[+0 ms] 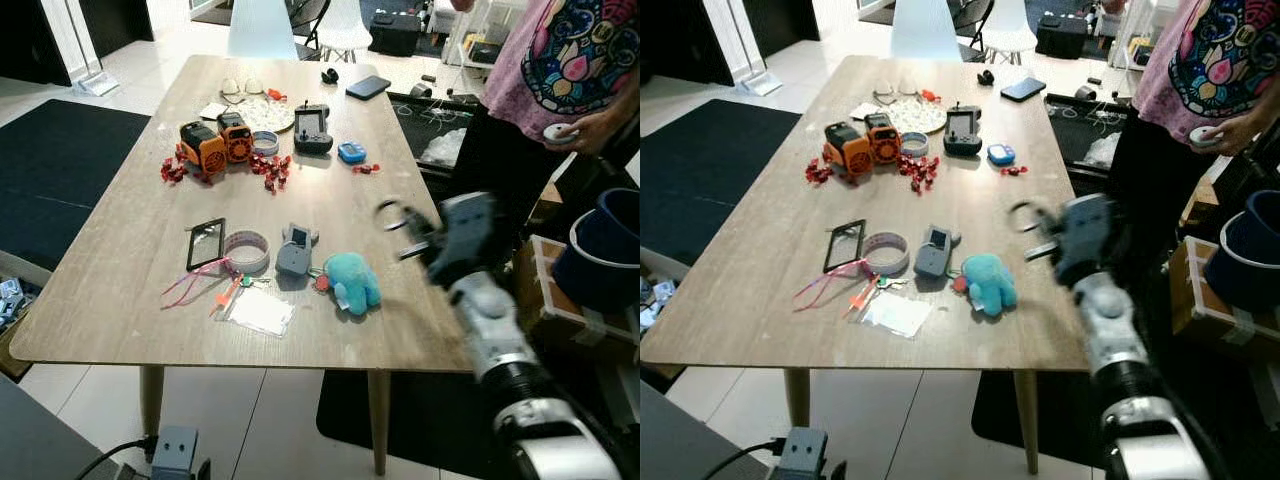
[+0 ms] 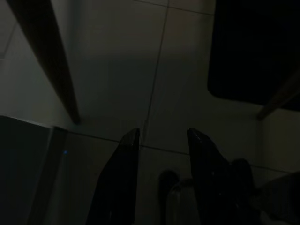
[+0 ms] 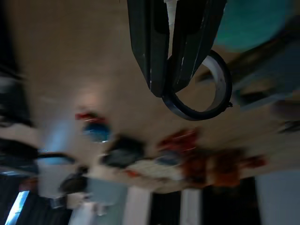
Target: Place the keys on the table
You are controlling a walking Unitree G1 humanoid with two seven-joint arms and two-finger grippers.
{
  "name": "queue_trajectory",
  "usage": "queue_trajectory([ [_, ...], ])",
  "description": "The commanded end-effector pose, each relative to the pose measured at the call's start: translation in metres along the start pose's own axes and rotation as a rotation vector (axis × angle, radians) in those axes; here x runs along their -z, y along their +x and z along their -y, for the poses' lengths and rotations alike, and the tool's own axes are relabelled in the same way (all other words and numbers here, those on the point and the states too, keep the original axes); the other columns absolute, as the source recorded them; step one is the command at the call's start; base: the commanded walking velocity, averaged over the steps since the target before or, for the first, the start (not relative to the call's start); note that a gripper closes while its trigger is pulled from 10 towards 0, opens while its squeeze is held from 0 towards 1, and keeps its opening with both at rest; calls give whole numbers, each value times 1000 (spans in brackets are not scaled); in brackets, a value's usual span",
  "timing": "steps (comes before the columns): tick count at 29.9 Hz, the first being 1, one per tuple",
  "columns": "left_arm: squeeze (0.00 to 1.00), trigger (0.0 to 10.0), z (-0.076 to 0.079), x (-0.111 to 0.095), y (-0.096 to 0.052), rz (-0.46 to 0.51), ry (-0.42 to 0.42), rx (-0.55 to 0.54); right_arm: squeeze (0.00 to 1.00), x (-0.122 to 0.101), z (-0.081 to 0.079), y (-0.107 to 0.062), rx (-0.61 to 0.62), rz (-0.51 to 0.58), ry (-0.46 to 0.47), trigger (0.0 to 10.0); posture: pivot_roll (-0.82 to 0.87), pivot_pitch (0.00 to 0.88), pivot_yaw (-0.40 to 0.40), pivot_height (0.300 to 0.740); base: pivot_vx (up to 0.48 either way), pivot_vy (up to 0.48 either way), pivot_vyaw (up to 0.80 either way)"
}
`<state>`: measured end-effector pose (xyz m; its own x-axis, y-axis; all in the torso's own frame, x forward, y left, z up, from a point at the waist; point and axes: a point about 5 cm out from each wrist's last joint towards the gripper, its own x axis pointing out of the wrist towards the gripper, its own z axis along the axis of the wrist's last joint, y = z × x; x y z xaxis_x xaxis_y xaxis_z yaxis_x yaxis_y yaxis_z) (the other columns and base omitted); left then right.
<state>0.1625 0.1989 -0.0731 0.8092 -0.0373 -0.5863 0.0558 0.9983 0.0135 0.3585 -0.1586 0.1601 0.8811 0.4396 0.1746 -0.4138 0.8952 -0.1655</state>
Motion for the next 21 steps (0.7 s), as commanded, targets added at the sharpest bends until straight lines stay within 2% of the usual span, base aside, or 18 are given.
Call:
queue_trajectory([
  [1, 0, 10000, 2, 6, -3, -14, -15, -1, 0, 1, -5, -2, -58, -10, -3, 10000, 51, 76, -60, 740, 0, 0, 0],
  [4, 0, 10000, 2, 5, -3, -11, -16, -2, 0, 0, -19, -2, -166, -14, 15, 10000, 50, 75, -60, 740, 0, 0, 0],
  [9, 0, 10000, 1, 5, -2, -12, -22, -1, 0, -7, -31, -4, -276, -3, 48, 10000, 48, 73, -60, 740, 0, 0, 0],
  [15, 0, 10000, 1, 5, -2, -14, -26, 0, 0, -7, -35, -6, -316, -26, 52, 10000, 48, 71, -64, 740, 0, 0, 0],
  [21, 0, 10000, 2, 5, -3, -16, -29, 0, 0, -2, -33, -10, -307, -55, 59, 10000, 51, 70, -65, 740, 0, 0, 0],
])
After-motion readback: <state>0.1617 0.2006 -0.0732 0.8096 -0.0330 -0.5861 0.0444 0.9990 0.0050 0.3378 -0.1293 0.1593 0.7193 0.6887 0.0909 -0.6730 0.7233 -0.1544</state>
